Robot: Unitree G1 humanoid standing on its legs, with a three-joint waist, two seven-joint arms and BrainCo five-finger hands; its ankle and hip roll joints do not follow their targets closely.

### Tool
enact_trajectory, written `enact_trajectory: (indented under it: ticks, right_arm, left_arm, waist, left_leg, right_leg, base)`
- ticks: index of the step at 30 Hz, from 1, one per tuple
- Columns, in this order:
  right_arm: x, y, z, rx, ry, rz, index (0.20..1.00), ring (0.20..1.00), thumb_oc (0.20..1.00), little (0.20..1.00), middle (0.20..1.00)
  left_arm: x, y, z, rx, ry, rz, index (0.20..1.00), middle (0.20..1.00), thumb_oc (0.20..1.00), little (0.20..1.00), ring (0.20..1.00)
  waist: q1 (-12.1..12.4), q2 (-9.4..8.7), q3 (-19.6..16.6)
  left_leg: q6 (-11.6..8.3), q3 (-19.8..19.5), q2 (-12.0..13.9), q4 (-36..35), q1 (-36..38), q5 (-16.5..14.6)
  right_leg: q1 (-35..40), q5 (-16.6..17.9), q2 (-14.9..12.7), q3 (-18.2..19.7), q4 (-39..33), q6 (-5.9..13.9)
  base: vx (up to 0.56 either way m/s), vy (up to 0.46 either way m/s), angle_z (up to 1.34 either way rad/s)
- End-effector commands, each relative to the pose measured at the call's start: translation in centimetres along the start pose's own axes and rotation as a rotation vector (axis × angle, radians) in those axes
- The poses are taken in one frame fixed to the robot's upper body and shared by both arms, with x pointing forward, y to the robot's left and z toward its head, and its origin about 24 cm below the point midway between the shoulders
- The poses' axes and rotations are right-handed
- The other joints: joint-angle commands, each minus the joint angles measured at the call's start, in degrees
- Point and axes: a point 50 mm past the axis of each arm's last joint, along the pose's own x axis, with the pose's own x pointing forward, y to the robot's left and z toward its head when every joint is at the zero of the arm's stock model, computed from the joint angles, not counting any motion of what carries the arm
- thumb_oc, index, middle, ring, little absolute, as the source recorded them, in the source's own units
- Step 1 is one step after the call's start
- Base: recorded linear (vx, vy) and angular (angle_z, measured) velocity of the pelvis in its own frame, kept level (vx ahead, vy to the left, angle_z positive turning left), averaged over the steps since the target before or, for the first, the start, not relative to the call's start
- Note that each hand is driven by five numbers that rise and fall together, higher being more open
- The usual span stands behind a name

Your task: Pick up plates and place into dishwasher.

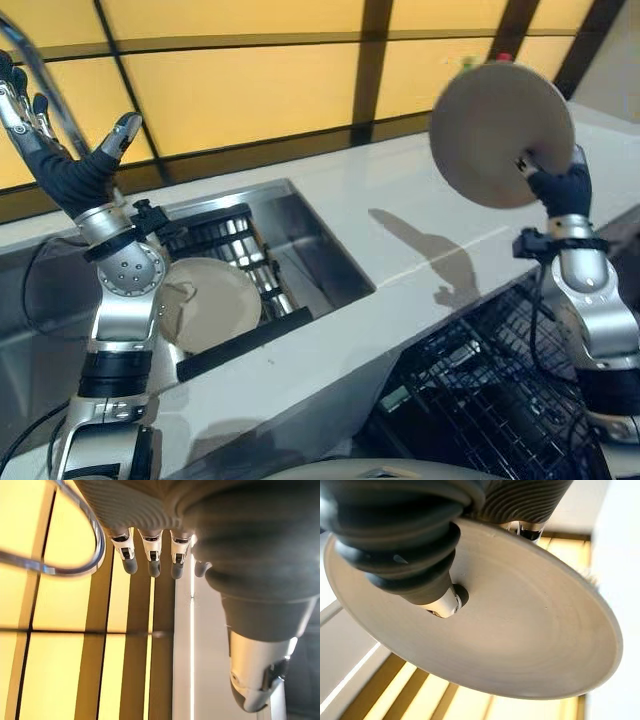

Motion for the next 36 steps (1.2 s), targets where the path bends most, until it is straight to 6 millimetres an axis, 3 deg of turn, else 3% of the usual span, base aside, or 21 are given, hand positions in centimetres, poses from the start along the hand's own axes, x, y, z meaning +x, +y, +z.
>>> enact_trajectory:
  ticks: [1, 10, 12, 13, 15, 18, 19, 23, 30, 36]
  right_arm:
    - [0.9, -3.4, 3.8, -0.107, -0.208, -0.065, 0.200, 0.200, 0.200, 0.200, 0.200]
    - [-2.3, -8.5, -0.8, -0.256, -0.003, -0.192, 0.200, 0.200, 0.200, 0.200, 0.200]
    - [-2.8, -9.1, -1.4, -0.281, 0.039, -0.195, 0.200, 0.200, 0.200, 0.200, 0.200]
    - [-3.0, -9.4, -2.0, -0.297, 0.063, -0.201, 0.200, 0.200, 0.200, 0.200, 0.200]
    - [-3.0, -9.6, -2.8, -0.313, 0.107, -0.212, 0.200, 0.200, 0.200, 0.200, 0.200]
    - [-3.0, -9.6, -3.7, -0.309, 0.152, -0.245, 0.200, 0.200, 0.200, 0.200, 0.200]
    - [-3.5, -9.9, -4.3, -0.330, 0.182, -0.276, 0.200, 0.200, 0.200, 0.200, 0.200]
    - [-4.9, -9.8, -6.1, -0.329, 0.269, -0.269, 0.200, 0.200, 0.200, 0.200, 0.200]
    - [-5.8, -9.1, -8.9, -0.357, 0.452, -0.020, 0.200, 0.200, 0.200, 0.200, 0.200]
    - [-5.7, -8.2, -9.7, -0.390, 0.521, 0.162, 0.200, 0.200, 0.200, 0.200, 0.200]
  left_arm:
    - [1.8, 0.8, 0.8, 0.013, -0.095, 0.016, 1.000, 1.000, 1.000, 1.000, 1.000]
    - [2.0, 0.3, 1.2, 0.042, -0.134, -0.045, 1.000, 1.000, 1.000, 1.000, 1.000]
    - [2.2, 0.5, 1.1, 0.063, -0.131, -0.038, 1.000, 1.000, 1.000, 1.000, 1.000]
    - [2.2, 0.8, 1.0, 0.074, -0.127, -0.032, 1.000, 1.000, 1.000, 1.000, 1.000]
    - [2.5, 1.6, 1.1, 0.100, -0.139, -0.015, 1.000, 1.000, 1.000, 1.000, 1.000]
    - [3.0, 2.1, 1.5, 0.118, -0.157, -0.003, 1.000, 1.000, 1.000, 1.000, 1.000]
    - [3.1, 2.3, 1.5, 0.121, -0.158, -0.002, 1.000, 1.000, 1.000, 1.000, 1.000]
    - [3.0, 3.0, 1.5, 0.133, -0.166, 0.014, 1.000, 1.000, 1.000, 1.000, 1.000]
    - [2.4, 3.6, 0.4, 0.153, -0.128, -0.021, 1.000, 1.000, 1.000, 1.000, 1.000]
    - [2.0, 3.0, 0.2, 0.173, -0.118, -0.076, 1.000, 1.000, 1.000, 1.000, 1.000]
  waist:
    - [-2.4, 2.24, -0.1]
    - [-7.5, 2.16, 1.7]
    - [-7.8, 1.83, 2.3]
    - [-7.4, 1.68, 2.7]
    - [-6.1, 1.36, 3.5]
    - [-5.2, 1.45, 4.3]
    - [-4.8, 1.95, 4.7]
    - [-3.5, 1.59, 4.3]
    - [-3.2, 2.09, 2.8]
    - [-2.7, 2.24, 2.3]
  left_leg:
    - [7.53, 1.2, -4.4, 0.9, 0.7, -6.1]
    - [8.43, 5.7, -5.2, 0.9, 0.8, -6.2]
    - [8.52, 6.7, -5.2, 0.9, 0.5, -6.2]
    - [8.77, 7.9, -5.0, 1.0, 0.7, -6.7]
    - [8.75, 10.5, -4.4, 1.3, 0.1, -5.8]
    - [9.05, 10.4, -3.8, 1.7, -1.6, -4.5]
    - [9.36, 10.0, -3.3, 2.4, -2.7, -4.3]
    - [7.65, 8.0, -2.3, 3.8, -4.9, -2.9]
    - [6.24, 6.6, -1.8, 1.5, -2.1, -2.7]
    - [5.30, 6.8, -0.9, 1.1, -1.4, -2.5]
  right_leg:
    - [-1.9, -3.1, 1.8, -1.9, 4.0, -0.06]
    - [-7.0, -1.8, 1.4, 0.2, 7.9, 1.58]
    - [-8.7, -0.9, 0.9, -1.3, 9.3, 2.00]
    - [-9.2, -1.1, 0.2, -4.0, 10.5, 2.47]
    - [-9.1, -1.4, -1.0, -8.4, 10.8, 2.50]
    - [-9.8, -1.4, -0.5, -7.1, 14.1, 2.03]
    - [-9.1, -4.6, 0.6, -6.8, 15.6, 1.29]
    - [-7.5, -3.2, 0.4, -7.4, 11.4, 0.43]
    - [-3.8, -2.9, 1.9, -7.4, 5.8, -0.61]
    - [-2.5, -2.3, 2.5, -7.9, 3.3, -1.09]
  base:
    - [-0.02, 0.096, -0.18]
    - [-0.02, 0.066, -0.26]
    - [-0.07, 0.001, -0.38]
    - [-0.10, -0.046, -0.47]
    - [-0.17, -0.102, -0.68]
    - [-0.17, -0.141, -0.83]
    - [-0.11, -0.172, -0.29]
    - [-0.02, -0.200, -0.06]
    - [0.09, -0.154, 0.02]
    - [0.05, -0.109, -0.02]
